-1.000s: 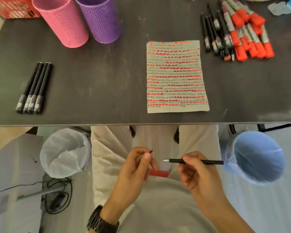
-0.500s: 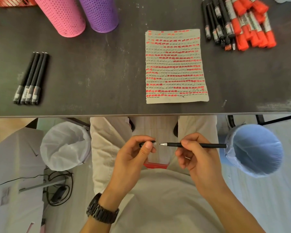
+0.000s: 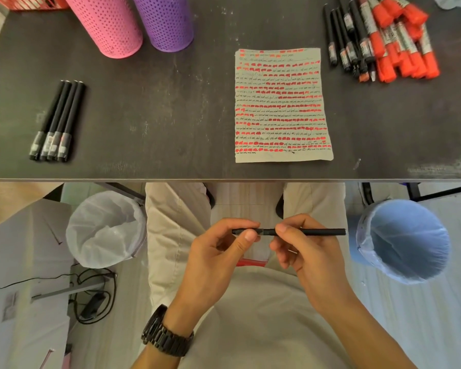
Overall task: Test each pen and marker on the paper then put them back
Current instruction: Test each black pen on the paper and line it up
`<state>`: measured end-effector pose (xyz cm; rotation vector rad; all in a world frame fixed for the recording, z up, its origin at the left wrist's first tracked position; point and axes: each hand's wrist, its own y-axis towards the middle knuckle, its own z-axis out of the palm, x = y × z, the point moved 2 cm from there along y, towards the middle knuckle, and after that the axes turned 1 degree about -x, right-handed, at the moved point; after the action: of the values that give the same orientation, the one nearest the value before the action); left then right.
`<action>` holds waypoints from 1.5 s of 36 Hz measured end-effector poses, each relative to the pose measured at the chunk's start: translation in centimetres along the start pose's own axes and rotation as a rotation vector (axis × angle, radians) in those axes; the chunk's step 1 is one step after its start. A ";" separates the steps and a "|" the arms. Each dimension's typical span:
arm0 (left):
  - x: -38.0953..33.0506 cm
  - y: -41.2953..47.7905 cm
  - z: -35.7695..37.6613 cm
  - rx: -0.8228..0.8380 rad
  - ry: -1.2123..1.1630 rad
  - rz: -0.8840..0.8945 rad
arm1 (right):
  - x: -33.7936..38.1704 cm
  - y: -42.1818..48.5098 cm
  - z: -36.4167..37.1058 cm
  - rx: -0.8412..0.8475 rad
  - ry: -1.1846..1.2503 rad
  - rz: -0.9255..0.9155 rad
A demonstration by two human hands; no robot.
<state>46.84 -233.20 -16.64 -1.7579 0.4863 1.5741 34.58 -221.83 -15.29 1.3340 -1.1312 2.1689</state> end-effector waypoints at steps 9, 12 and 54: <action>-0.3 -0.1 0.1 -0.013 -0.033 0.007 | 0.2 -0.2 0.5 0.009 -0.003 -0.001; -0.4 -0.2 0.2 -0.027 -0.032 0.013 | 0.3 -0.3 0.5 0.012 -0.002 -0.006; -5.0 1.2 -4.8 -0.147 0.478 0.480 | 2.8 1.6 5.5 0.128 0.099 0.063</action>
<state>48.45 -238.39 -12.12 -2.2617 1.1154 1.5142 35.34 -227.44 -12.28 1.2425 -1.0251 2.3602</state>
